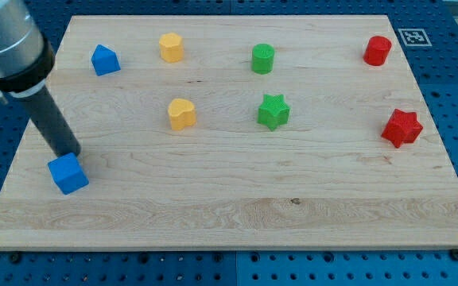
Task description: Nudge the blue cube to the left
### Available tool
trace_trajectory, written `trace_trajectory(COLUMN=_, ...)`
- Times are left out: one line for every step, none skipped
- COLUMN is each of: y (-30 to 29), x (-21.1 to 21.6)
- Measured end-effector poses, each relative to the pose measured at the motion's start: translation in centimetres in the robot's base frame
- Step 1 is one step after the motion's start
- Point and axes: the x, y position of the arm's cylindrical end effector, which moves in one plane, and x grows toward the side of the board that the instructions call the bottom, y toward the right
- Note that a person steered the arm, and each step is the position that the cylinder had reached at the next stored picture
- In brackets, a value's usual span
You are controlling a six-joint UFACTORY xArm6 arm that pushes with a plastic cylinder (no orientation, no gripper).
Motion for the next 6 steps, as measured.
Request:
trace_trajectory(y=3.1, x=0.0)
trace_trajectory(y=4.5, x=0.0)
trace_trajectory(y=4.5, x=1.3)
trace_trajectory(y=4.5, x=1.9)
trace_trajectory(y=3.6, x=2.2)
trace_trajectory(y=2.3, x=2.6)
